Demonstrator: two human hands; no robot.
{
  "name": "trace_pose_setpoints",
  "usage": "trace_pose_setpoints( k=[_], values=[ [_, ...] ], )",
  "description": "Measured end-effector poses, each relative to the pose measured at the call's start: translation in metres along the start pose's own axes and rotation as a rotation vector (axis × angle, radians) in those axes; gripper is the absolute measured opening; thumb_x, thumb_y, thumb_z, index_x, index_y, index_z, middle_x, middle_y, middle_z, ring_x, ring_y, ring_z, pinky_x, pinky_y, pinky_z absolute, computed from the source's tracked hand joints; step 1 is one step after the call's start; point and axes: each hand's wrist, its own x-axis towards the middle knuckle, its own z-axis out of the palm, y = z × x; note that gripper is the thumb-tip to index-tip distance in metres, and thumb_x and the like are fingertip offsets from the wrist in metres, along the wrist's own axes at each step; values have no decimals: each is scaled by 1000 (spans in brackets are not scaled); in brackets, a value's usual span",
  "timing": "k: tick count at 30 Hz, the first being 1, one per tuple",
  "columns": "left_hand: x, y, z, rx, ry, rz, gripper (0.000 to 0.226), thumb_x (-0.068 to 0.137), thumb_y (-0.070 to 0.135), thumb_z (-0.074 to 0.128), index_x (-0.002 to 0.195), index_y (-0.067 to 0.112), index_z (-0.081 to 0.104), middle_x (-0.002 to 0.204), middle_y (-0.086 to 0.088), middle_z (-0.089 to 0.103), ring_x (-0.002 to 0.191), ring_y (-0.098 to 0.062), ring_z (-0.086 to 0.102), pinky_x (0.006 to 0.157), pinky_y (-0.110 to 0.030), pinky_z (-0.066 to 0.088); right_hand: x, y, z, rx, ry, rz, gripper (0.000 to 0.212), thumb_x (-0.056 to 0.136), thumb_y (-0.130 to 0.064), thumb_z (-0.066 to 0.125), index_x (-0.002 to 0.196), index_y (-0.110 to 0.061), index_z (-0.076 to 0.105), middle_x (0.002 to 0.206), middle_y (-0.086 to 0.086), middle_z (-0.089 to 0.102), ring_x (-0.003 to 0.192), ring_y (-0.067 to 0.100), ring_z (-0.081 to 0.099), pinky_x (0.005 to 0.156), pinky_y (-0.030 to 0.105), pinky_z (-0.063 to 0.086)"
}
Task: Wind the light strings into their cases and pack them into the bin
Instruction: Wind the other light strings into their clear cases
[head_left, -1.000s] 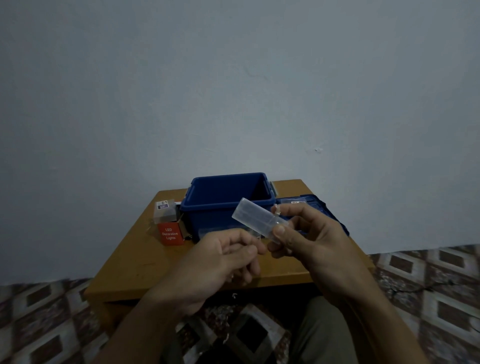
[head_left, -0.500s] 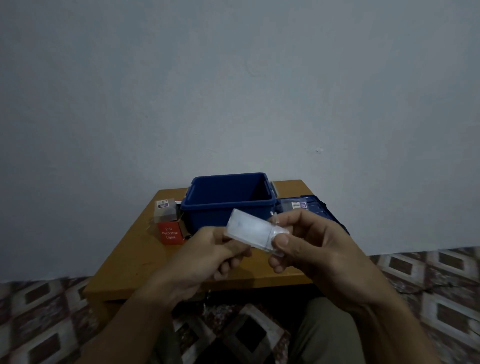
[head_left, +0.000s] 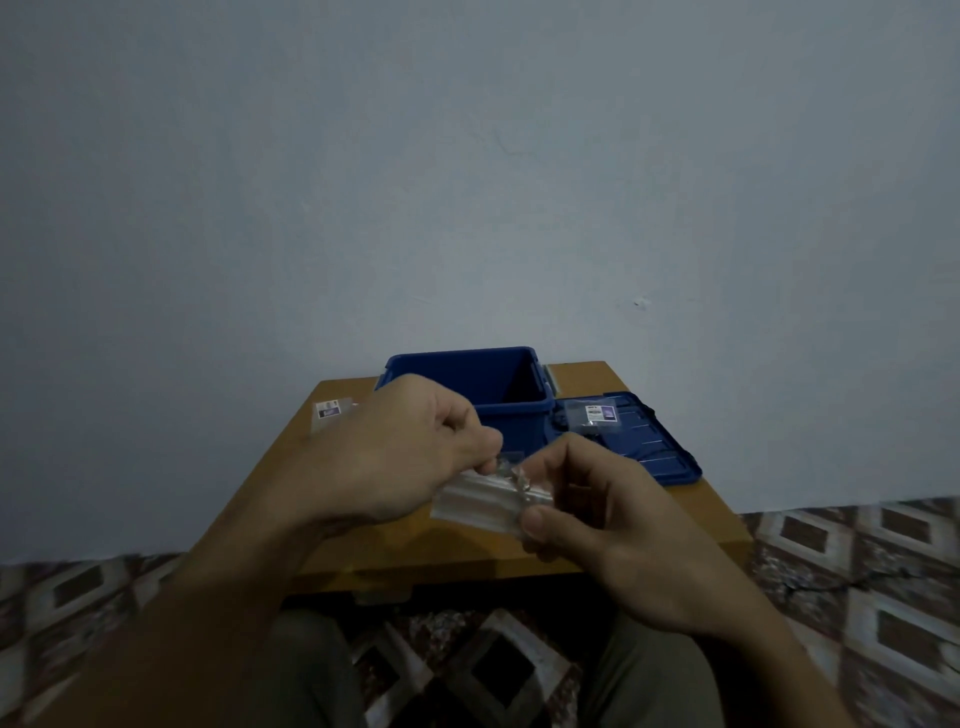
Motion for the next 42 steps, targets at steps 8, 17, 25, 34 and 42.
trace_pose_setpoints(
  k=[8, 17, 25, 34, 42],
  values=[
    [-22, 4, 28, -112, 137, 85, 19, 100, 32, 54, 92, 30, 71, 47, 14, 57, 41, 1, 46, 52, -20, 40, 4, 0, 8, -34, 288, -92, 16, 93, -20, 67, 99, -33, 61, 86, -1, 69, 79, 18, 68, 72, 42, 59],
    [-27, -8, 55, -447, 196, 79, 21, 99, 29, 55, 90, 17, 69, 49, 3, 51, 45, -10, 42, 48, -24, 38, 8, 4, 12, 179, 374, -101, 16, 91, -8, 68, 101, -20, 64, 82, 1, 65, 78, 22, 71, 69, 27, 58],
    [-16, -18, 60, -642, 156, -20, 16, 100, 26, 55, 110, 18, 65, 50, 4, 44, 44, -8, 35, 44, -22, 30, 10, 5, 16, 293, 397, -92, 14, 91, -11, 67, 104, -16, 65, 86, 17, 61, 79, 26, 72, 69, 30, 59],
    [-10, -31, 48, -836, -10, 36, 27, 95, 19, 60, 119, 10, 66, 51, 1, 37, 43, -9, 27, 49, -32, 15, 6, 0, 1, 498, 194, -9, 34, 81, -10, 73, 113, -23, 72, 88, 23, 62, 82, 41, 72, 73, 40, 61],
    [-7, -35, 50, -878, -75, 47, 28, 90, 22, 62, 116, 17, 71, 50, -1, 35, 42, -10, 24, 47, -30, 15, 5, 0, -2, 540, 169, 13, 30, 82, -9, 73, 111, -14, 69, 94, 36, 57, 79, 38, 72, 72, 38, 60]
  ],
)
